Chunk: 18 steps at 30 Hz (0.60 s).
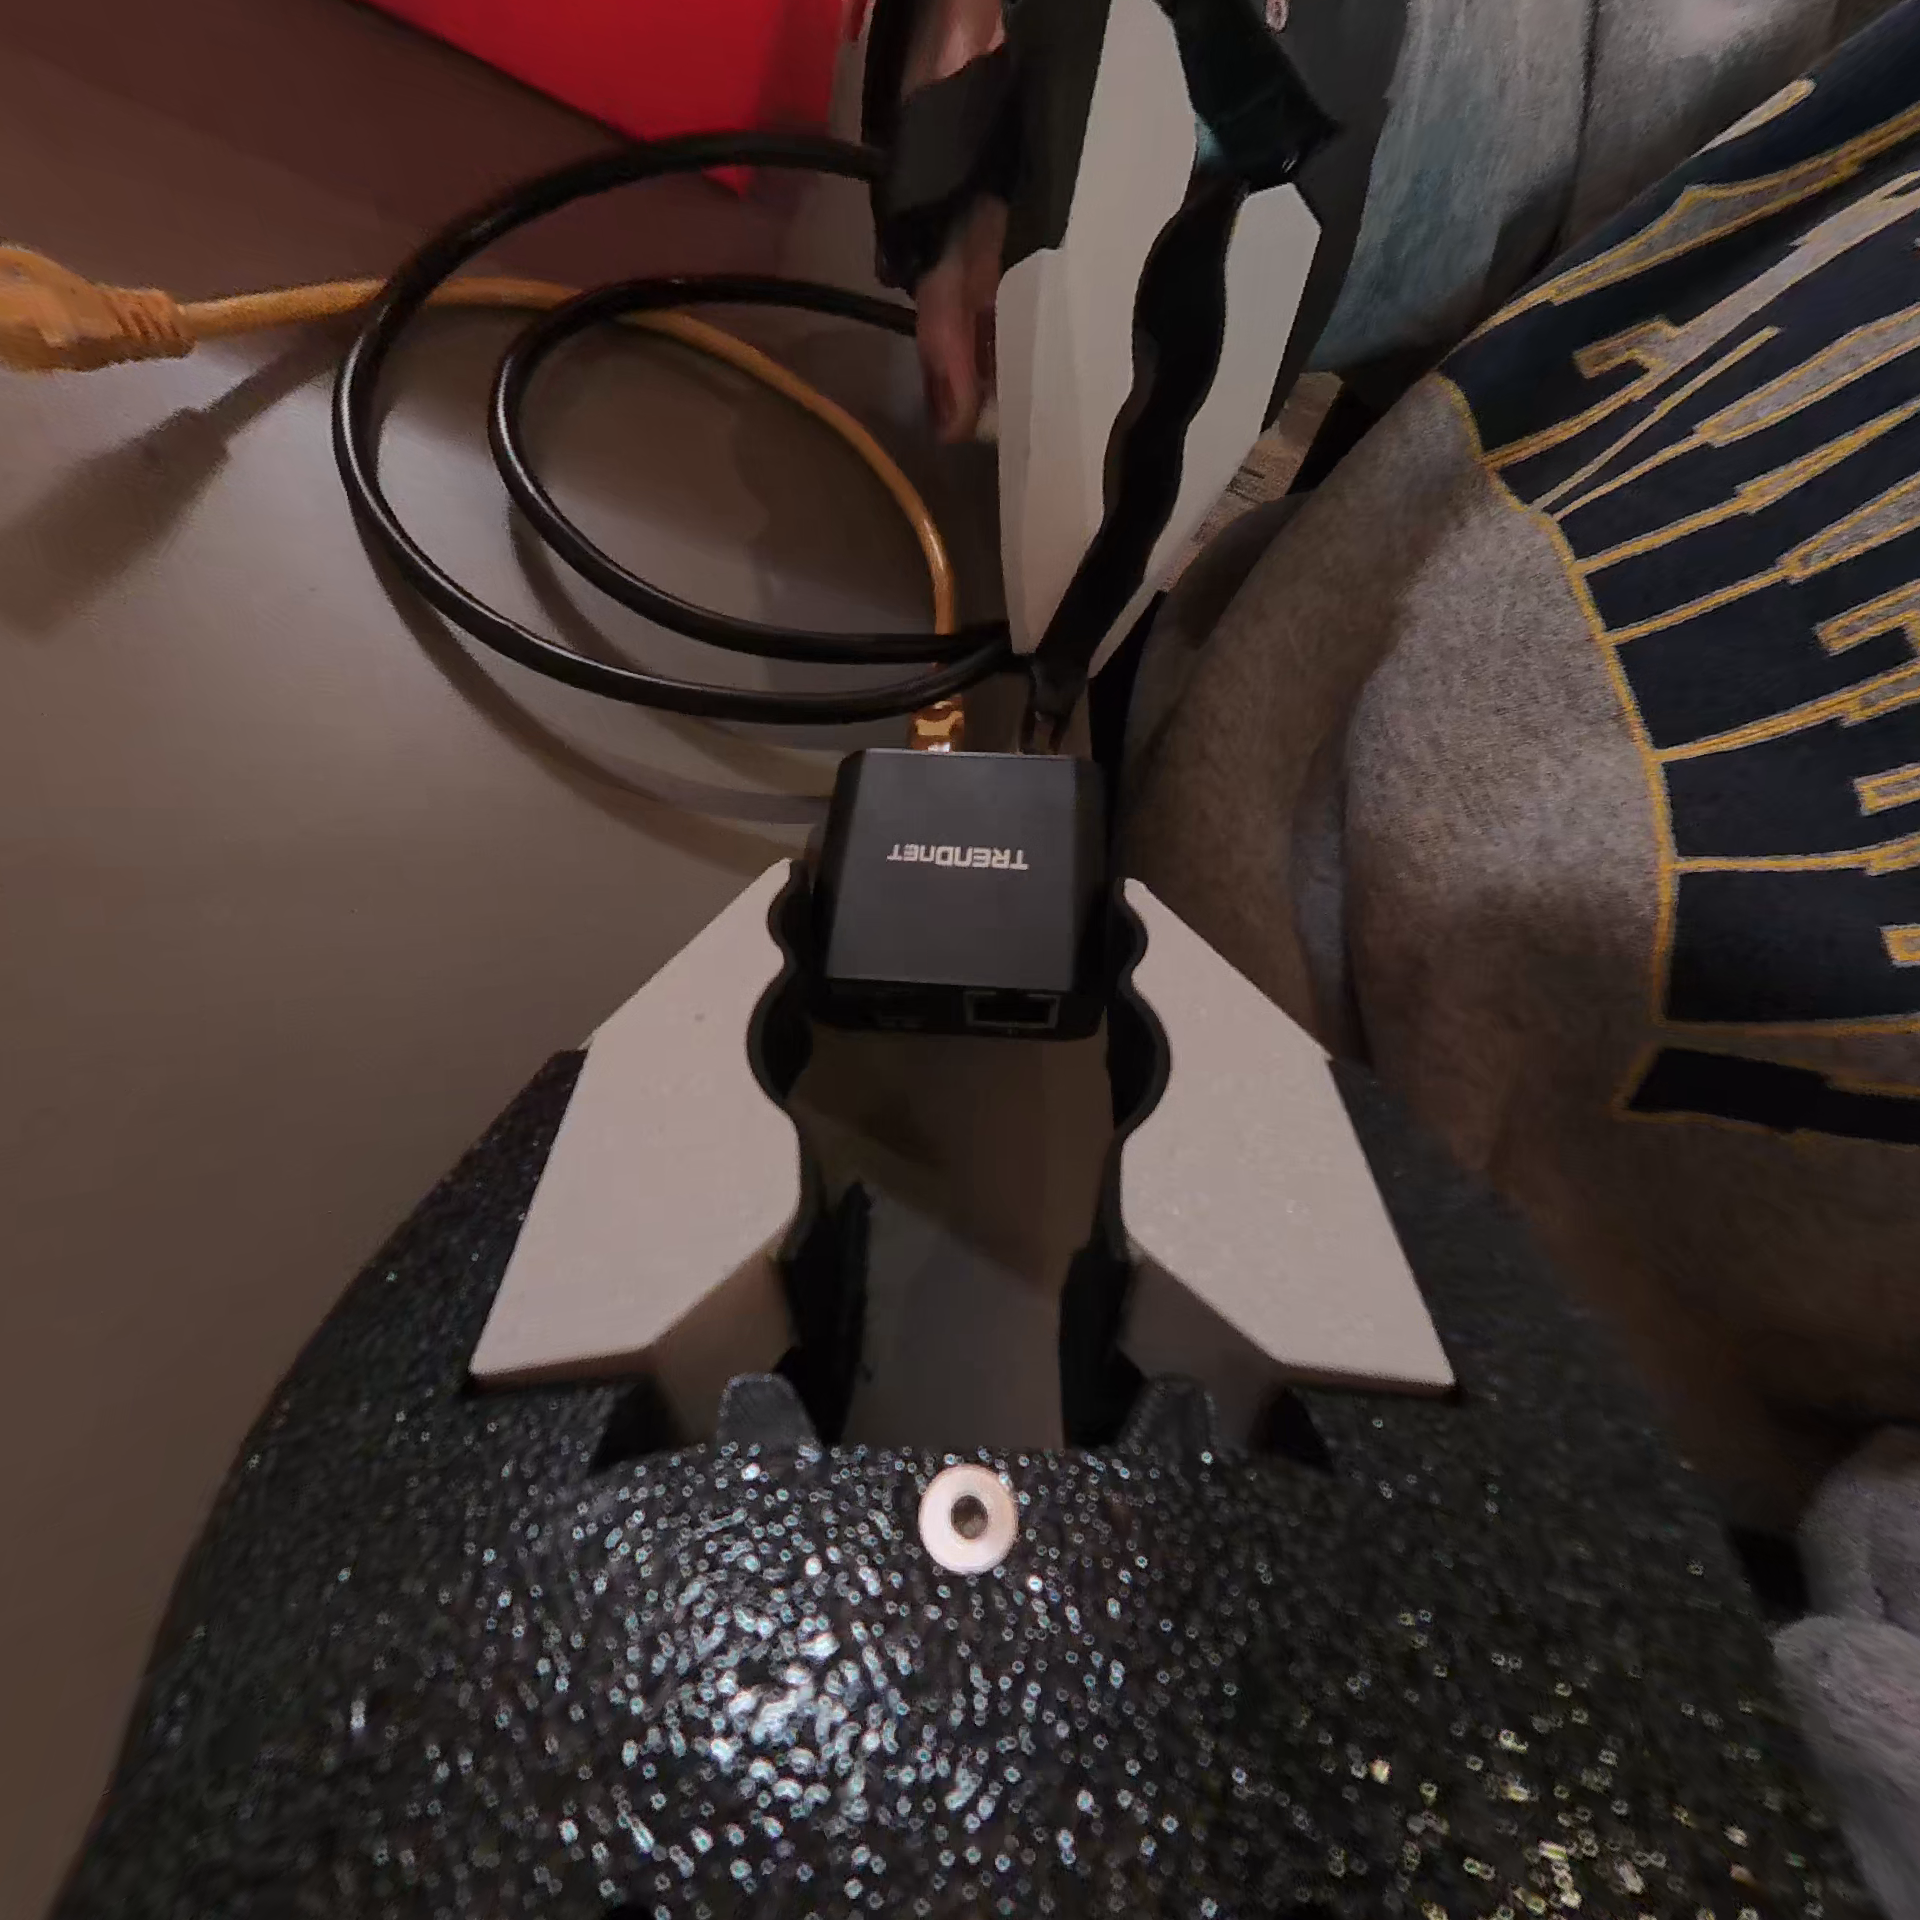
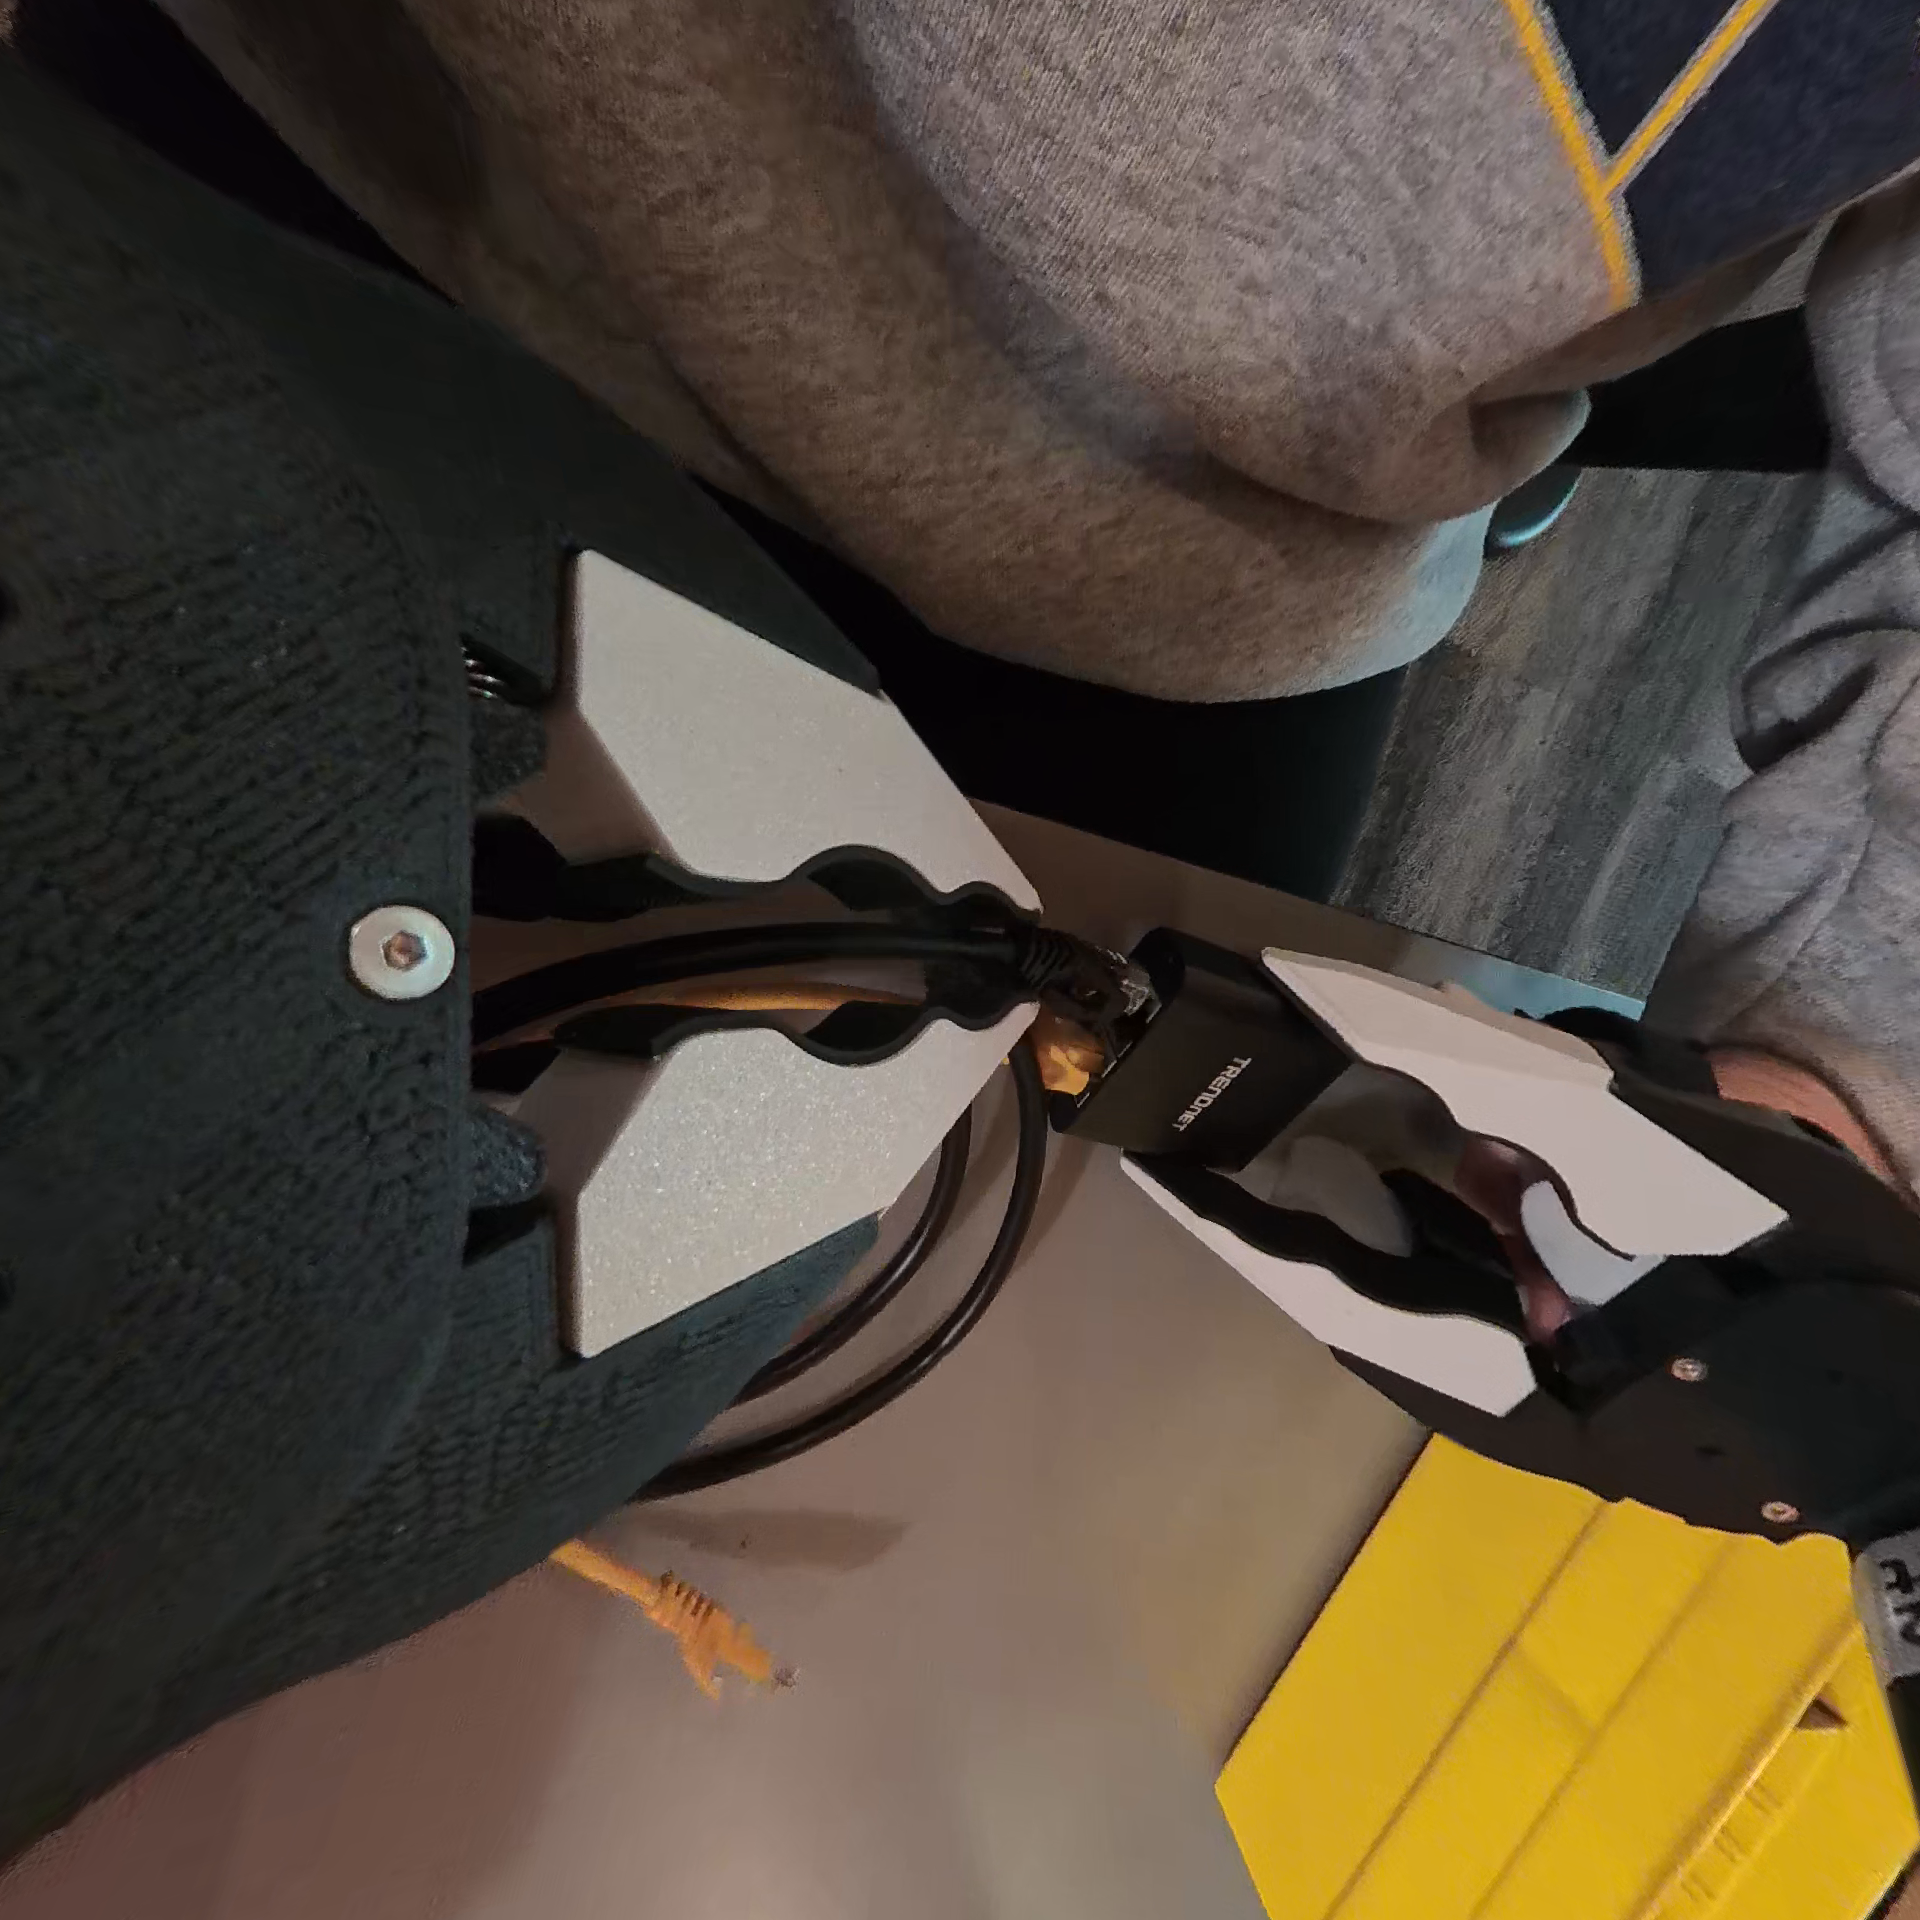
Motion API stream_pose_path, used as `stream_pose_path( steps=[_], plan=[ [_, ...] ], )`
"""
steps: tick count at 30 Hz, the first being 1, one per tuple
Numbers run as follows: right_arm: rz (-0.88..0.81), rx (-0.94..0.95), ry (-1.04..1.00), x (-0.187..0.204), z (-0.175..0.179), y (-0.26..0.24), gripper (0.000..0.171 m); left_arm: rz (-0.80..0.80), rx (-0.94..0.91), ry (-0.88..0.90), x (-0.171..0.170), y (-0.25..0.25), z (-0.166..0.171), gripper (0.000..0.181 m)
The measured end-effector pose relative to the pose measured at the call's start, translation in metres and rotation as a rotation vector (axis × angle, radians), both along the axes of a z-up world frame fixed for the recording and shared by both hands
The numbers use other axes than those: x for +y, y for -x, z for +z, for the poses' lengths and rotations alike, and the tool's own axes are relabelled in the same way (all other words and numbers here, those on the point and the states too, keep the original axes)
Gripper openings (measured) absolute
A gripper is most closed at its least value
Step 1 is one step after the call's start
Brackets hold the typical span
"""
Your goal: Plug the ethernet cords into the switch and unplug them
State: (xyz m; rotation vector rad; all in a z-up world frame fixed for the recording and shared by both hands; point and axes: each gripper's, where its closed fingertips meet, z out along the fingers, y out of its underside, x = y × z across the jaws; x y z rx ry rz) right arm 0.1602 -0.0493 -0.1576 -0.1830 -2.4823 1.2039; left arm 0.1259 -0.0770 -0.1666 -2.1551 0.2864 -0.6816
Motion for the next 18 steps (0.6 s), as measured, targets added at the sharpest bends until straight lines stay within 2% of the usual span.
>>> stream_pose_path(
  steps=[6, 18],
  plan=[
    [-0.036, 0.018, 0.101, 0.0, 0.007, 0.005, 0.009, 0.029, -0.073, -0.013, 0.0, 0.004, 0.004, 0.054],
    [-0.059, 0.018, 0.157, 0.001, 0.011, 0.012, 0.009, 0.048, -0.194, 0.005, -0.001, 0.01, 0.008, 0.054]
  ],
)
